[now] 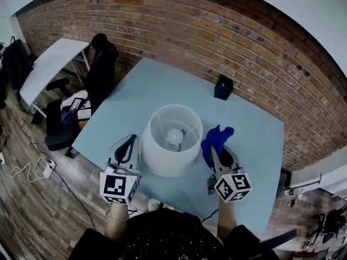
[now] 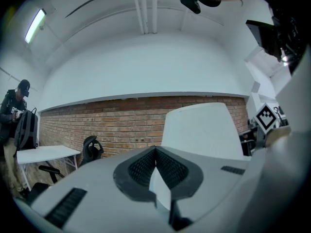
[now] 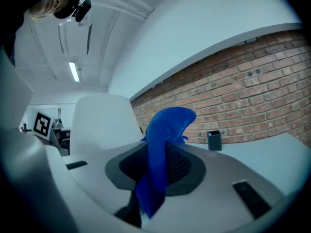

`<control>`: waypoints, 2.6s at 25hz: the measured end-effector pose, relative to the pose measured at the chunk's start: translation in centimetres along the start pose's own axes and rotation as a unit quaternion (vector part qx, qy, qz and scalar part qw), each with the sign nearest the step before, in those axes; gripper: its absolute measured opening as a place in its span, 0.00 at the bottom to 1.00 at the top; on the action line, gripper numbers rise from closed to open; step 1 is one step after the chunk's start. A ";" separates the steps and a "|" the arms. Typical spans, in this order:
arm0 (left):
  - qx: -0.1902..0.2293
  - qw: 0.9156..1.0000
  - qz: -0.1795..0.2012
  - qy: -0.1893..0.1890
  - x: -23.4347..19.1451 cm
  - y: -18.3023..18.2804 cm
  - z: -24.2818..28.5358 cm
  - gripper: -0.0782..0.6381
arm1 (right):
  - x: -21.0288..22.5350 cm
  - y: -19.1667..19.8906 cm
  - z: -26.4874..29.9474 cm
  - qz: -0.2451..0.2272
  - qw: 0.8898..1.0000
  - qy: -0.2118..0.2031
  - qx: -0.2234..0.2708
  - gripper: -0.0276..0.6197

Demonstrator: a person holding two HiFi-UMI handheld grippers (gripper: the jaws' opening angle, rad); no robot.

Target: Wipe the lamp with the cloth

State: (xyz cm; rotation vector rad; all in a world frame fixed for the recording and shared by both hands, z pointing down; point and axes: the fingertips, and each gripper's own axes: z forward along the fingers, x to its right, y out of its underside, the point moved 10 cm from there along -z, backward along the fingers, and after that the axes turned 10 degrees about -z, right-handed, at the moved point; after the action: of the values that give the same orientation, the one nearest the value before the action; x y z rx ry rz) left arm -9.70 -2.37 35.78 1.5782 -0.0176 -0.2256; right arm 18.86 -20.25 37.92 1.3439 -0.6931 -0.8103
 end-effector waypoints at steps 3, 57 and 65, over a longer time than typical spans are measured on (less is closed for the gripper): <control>0.007 1.000 0.007 -0.004 -0.3 -0.7 0.1 0.12 | 1.3 -4.4 0.9 0.010 0.998 -0.033 0.056 0.18; -0.020 0.998 0.021 0.055 -5.8 -4.7 11.0 0.12 | 2.6 -15.2 24.8 0.071 0.744 -0.664 -0.021 0.18; -0.022 0.998 0.001 0.065 -6.4 -4.7 11.7 0.12 | -1.3 -16.0 28.3 0.084 0.635 -0.764 -0.071 0.18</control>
State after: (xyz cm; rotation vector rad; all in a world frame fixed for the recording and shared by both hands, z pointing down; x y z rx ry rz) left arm -18.42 -12.79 31.89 1.5462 0.0870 -0.1195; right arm -6.85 -35.58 25.24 0.0854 -1.9525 -1.7572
